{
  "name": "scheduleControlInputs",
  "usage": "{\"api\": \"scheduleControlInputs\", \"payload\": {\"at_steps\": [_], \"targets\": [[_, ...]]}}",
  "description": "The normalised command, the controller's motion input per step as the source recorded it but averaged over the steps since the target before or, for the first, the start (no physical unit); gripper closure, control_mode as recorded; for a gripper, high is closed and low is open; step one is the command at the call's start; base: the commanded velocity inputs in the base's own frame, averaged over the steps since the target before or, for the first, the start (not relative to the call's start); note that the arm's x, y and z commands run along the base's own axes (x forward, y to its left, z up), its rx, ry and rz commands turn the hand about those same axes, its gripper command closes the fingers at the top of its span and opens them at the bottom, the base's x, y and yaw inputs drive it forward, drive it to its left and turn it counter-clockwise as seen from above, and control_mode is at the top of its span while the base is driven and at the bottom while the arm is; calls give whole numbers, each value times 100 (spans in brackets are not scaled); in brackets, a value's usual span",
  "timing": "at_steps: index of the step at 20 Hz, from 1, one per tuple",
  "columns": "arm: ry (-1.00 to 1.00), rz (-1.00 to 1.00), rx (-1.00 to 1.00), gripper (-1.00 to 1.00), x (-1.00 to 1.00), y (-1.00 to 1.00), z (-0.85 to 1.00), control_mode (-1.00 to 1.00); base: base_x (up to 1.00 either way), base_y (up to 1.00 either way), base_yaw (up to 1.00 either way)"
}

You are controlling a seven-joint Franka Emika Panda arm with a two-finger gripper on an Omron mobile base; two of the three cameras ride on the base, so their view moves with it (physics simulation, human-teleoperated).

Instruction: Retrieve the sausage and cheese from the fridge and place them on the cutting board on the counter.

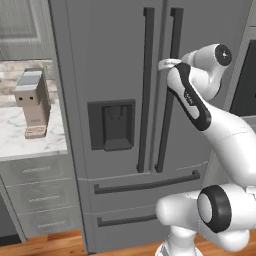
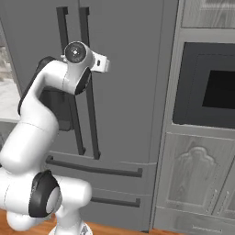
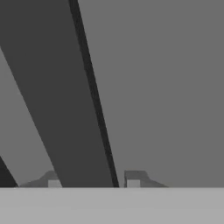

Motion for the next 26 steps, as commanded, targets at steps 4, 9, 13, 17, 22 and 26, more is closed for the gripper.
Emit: {"api": "scheduleControlInputs", "payload": {"at_steps": [4,9,13,17,22,26], "targets": [[0,0,-12,100,-97,-100,7,-100,0,0,0],[0,0,-7,100,-100,-100,0,-100,0,0,0],[0,0,-6,100,-100,-100,0,-100,0,0,0],[0,0,-2,100,-100,-100,0,-100,0,0,0],[0,0,0,100,-80,-100,-18,-100,0,0,0],[0,1,0,-100,-29,-61,-19,-100,0,0,0]]}}
